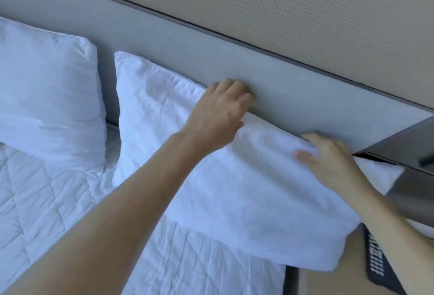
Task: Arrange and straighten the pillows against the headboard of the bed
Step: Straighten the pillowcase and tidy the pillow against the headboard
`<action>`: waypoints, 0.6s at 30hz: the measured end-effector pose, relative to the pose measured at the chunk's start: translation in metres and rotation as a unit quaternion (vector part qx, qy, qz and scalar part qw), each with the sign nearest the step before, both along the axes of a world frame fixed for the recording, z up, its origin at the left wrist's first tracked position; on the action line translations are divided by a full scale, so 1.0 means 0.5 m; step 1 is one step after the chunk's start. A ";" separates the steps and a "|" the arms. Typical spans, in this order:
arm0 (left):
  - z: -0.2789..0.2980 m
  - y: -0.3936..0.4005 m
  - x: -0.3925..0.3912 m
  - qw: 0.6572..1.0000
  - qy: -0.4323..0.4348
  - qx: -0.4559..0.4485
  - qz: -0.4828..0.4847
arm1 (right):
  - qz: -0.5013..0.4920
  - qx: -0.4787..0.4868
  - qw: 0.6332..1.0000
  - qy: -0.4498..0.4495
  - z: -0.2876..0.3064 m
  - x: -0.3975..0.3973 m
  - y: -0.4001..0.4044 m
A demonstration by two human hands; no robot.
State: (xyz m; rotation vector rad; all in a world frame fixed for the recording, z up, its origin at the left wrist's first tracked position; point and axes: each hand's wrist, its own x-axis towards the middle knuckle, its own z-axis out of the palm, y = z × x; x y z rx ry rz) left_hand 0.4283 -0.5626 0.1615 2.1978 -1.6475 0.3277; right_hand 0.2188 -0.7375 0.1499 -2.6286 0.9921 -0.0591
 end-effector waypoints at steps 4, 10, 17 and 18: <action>0.022 -0.026 0.011 0.998 -0.029 0.057 0.017 | -0.047 -0.068 0.994 0.064 -0.023 -0.039 -0.035; -0.021 -0.003 -0.014 0.987 -0.061 0.151 0.013 | -0.007 -0.108 0.994 -0.012 -0.011 -0.086 -0.055; 0.055 0.026 0.035 0.992 -0.005 0.038 0.118 | 0.047 -0.162 0.964 -0.205 0.105 -0.049 -0.034; 0.058 0.031 0.041 0.991 -0.003 0.035 0.131 | 0.052 -0.171 0.959 -0.221 0.113 -0.040 -0.029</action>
